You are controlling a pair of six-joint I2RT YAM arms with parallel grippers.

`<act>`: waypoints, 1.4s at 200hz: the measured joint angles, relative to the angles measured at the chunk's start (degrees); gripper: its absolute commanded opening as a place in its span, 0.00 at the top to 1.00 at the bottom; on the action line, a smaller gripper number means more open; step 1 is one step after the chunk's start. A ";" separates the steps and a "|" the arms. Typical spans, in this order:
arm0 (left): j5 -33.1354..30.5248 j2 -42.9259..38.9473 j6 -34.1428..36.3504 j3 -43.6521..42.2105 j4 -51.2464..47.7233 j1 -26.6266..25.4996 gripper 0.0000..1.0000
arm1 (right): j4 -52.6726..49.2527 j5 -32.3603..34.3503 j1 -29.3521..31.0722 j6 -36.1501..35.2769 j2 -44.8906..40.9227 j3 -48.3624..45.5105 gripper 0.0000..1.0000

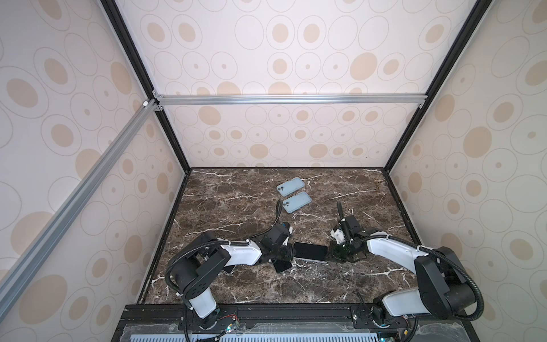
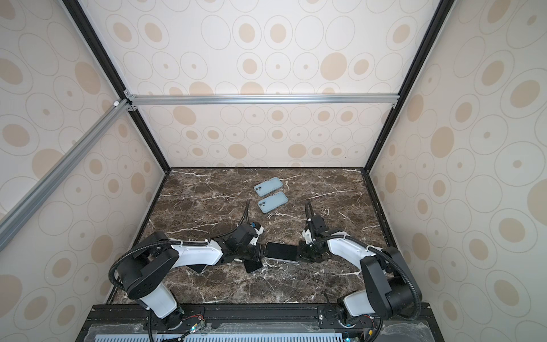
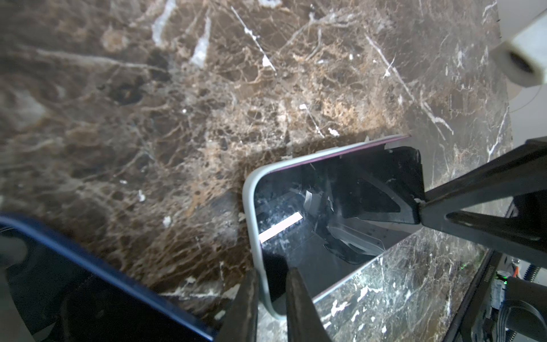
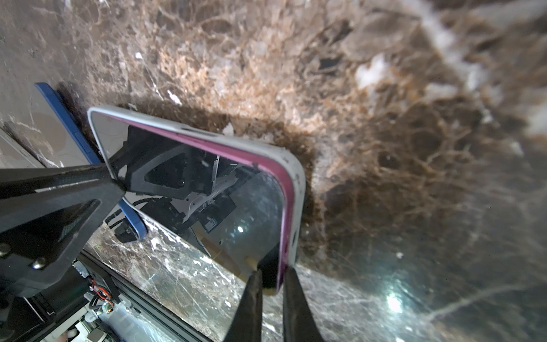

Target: Put the phone into the phone case

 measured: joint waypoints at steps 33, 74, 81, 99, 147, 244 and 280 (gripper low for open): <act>-0.68 -0.31 0.00 0.02 -0.79 0.33 0.82 | 0.31 0.31 1.18 1.36 1.49 0.83 0.88; -0.87 -0.42 0.00 0.02 -1.03 0.46 0.82 | -0.98 1.29 2.21 2.78 2.95 2.40 0.87; -0.87 -0.42 0.00 0.02 -1.05 0.46 0.82 | -1.36 1.88 2.58 2.97 3.15 2.73 0.87; -0.87 -0.42 -0.02 0.02 -1.03 0.46 0.82 | -2.08 3.39 3.50 3.50 3.54 3.41 0.87; -0.81 -0.42 -0.02 0.02 -1.03 0.46 0.82 | -3.50 7.26 5.73 4.83 4.42 4.70 0.87; -0.85 -1.16 0.50 0.70 -3.19 0.42 0.82 | -7.65 14.67 10.43 5.35 3.85 8.46 0.80; -1.11 -2.21 1.70 3.10 -6.43 0.66 0.81 | -11.37 19.17 11.28 4.68 3.21 10.23 0.77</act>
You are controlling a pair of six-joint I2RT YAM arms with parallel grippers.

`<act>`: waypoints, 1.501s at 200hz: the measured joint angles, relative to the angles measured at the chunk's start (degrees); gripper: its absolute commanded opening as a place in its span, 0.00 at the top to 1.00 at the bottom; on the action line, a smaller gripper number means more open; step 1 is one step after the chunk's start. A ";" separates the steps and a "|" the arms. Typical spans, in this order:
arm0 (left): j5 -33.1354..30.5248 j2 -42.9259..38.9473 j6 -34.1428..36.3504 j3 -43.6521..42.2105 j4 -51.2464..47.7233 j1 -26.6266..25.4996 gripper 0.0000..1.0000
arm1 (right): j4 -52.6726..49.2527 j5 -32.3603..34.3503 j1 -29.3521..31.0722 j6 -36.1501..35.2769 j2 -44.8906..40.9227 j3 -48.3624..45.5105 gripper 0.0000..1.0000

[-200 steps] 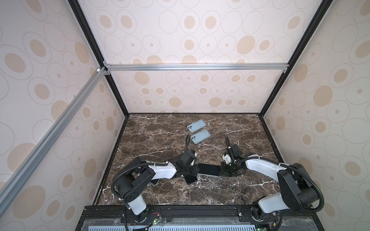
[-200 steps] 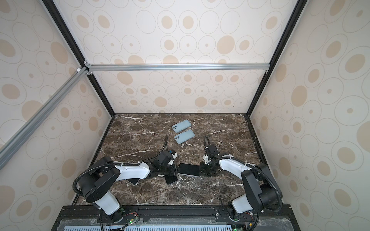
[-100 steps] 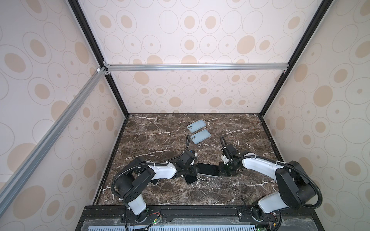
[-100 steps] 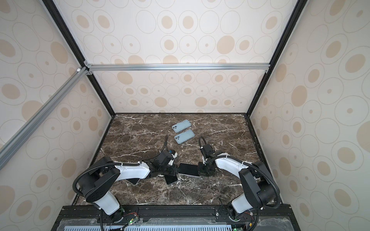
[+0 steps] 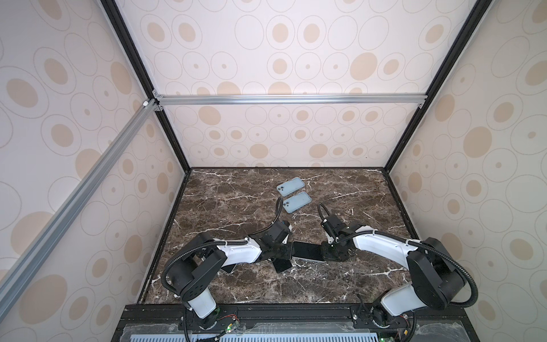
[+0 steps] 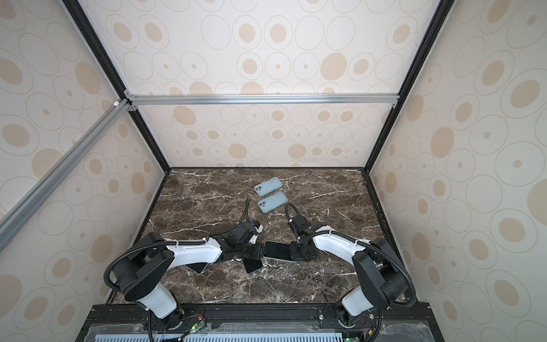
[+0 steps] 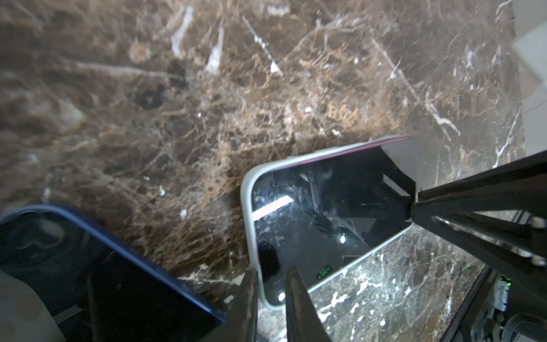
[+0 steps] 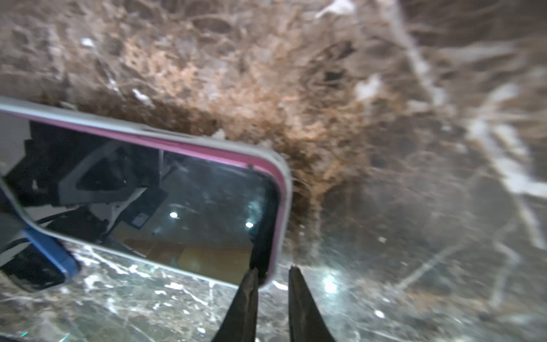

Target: Put the phone into the phone case

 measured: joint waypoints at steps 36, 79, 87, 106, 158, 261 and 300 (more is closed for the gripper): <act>-0.31 -2.08 1.38 2.82 -1.81 0.63 0.81 | -2.99 1.97 0.00 -1.22 -2.75 4.83 0.77; -0.66 -2.75 2.73 4.76 -2.73 2.10 0.78 | -3.15 1.57 -0.26 -3.26 -3.98 7.48 0.81; -0.66 -2.73 2.82 4.76 -2.80 2.32 0.78 | -3.19 1.36 -0.39 -3.67 -3.69 7.54 0.82; -0.42 -2.12 2.89 4.81 -2.86 2.80 0.77 | -2.95 0.42 -1.16 -4.52 -2.27 7.54 0.83; 0.70 1.38 2.89 4.96 -2.86 3.15 0.77 | -0.28 -2.40 -4.59 -6.25 1.88 7.43 0.85; 2.78 3.85 2.84 4.96 -2.56 3.17 0.77 | 2.89 -4.57 -7.04 -7.91 5.01 4.39 0.86; 3.06 4.11 2.82 4.83 -2.01 3.21 0.77 | 4.33 -5.35 -7.28 -7.96 5.09 3.61 0.86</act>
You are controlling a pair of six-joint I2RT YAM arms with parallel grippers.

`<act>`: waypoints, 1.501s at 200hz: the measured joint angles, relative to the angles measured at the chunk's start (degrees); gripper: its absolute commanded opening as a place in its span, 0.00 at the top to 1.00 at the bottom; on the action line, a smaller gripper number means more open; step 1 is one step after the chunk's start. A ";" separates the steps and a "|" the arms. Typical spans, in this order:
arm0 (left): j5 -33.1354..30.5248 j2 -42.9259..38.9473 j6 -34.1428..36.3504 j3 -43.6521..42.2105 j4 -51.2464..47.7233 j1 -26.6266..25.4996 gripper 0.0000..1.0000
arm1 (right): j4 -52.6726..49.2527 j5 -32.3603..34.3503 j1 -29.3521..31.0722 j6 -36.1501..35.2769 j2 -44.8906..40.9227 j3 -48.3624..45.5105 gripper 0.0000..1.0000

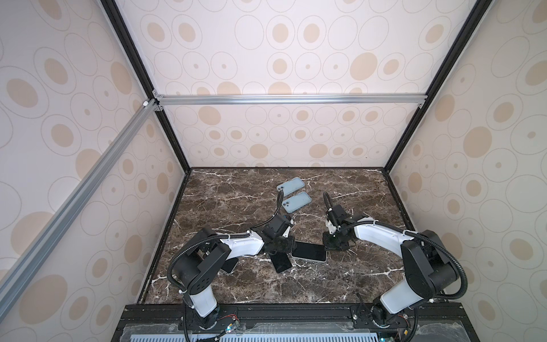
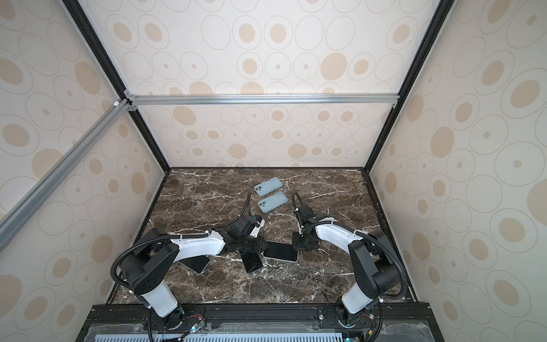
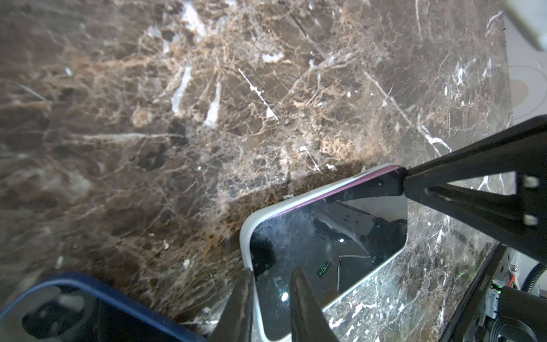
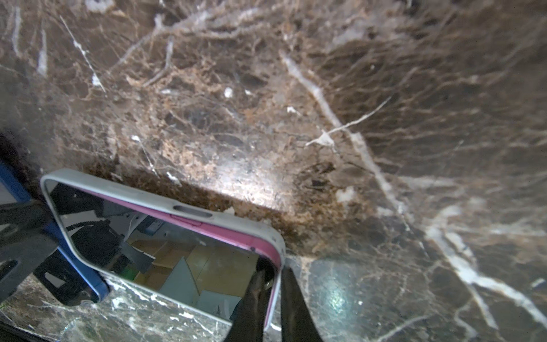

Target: Put the phone into the phone case

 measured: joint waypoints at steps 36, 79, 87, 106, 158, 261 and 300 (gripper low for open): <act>0.17 0.17 -0.04 -0.81 1.03 0.11 0.77 | 0.79 -0.55 -0.22 0.00 0.24 -0.31 0.87; 0.83 0.17 -0.31 -2.21 1.70 0.11 0.77 | 1.42 -1.27 -0.44 0.00 0.74 -0.79 0.87; 0.90 0.17 -0.39 -2.45 1.88 0.11 0.77 | 1.51 -1.40 -0.50 0.02 0.90 -0.85 0.87; 1.09 0.17 -0.66 -2.82 2.40 0.11 0.77 | 1.51 -1.79 -0.72 0.02 1.11 -0.87 0.87; 1.27 0.17 -0.87 -2.89 2.86 0.11 0.77 | 1.79 -1.92 -0.74 0.55 1.49 -1.38 0.87; 1.31 0.17 -0.94 -3.32 3.32 0.13 0.78 | 1.36 2.84 2.40 3.28 3.17 -0.22 0.87; 1.33 0.17 -0.94 -3.32 3.32 0.13 0.78 | 0.94 3.85 2.99 3.72 3.45 0.17 0.87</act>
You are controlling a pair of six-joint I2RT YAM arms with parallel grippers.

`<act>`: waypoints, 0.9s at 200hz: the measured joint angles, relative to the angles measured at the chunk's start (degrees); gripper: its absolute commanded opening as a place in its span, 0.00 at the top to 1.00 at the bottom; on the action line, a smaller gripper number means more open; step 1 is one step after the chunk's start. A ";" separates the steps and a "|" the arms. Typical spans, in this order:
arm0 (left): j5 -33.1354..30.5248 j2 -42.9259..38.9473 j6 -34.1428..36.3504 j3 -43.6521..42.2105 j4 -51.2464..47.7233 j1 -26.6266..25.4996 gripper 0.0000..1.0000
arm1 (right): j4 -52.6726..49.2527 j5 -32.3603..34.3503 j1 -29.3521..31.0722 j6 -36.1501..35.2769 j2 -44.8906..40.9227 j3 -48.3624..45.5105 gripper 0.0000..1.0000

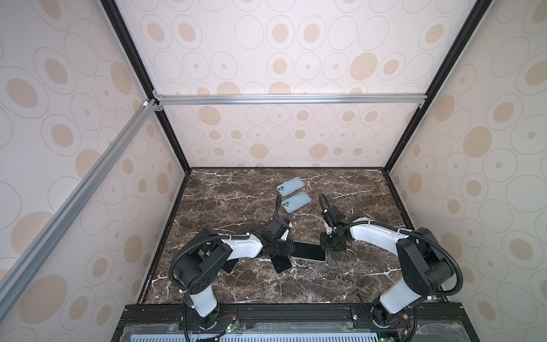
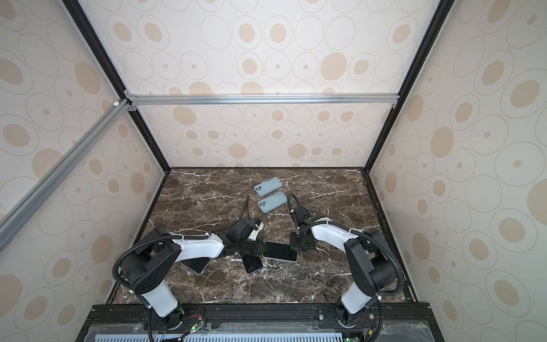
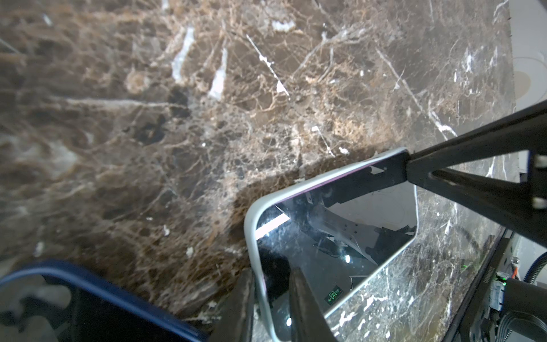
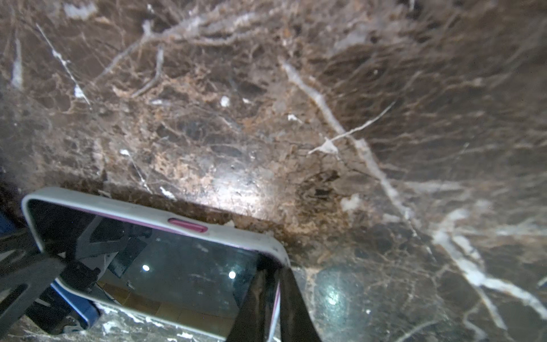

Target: Put the phone into the phone case

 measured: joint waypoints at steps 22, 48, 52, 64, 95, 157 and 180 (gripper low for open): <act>-0.02 0.00 0.02 0.00 0.00 0.00 0.78 | -0.39 0.39 0.22 0.02 0.00 0.31 0.87; -0.07 0.00 0.07 0.07 -0.07 0.00 0.78 | -1.16 0.98 0.59 -0.04 0.04 0.92 0.86; -0.07 0.00 0.09 0.13 -0.22 0.00 0.78 | -1.29 1.09 0.68 -0.04 0.04 1.07 0.86; -0.28 -0.02 0.35 0.50 -0.74 0.00 0.78 | -1.62 1.53 0.92 -0.26 -0.07 1.60 0.85; -1.62 -1.05 1.97 3.39 -3.48 0.17 0.78 | -2.54 2.75 1.68 -1.14 -1.29 2.29 0.82; -7.02 -10.91 12.13 12.24 -7.30 3.87 0.77 | -6.38 6.36 2.05 -6.12 -11.02 7.74 0.71; -10.19 -16.46 18.84 11.85 -6.05 5.55 0.74 | -4.87 6.16 2.08 -11.74 -16.06 9.31 0.58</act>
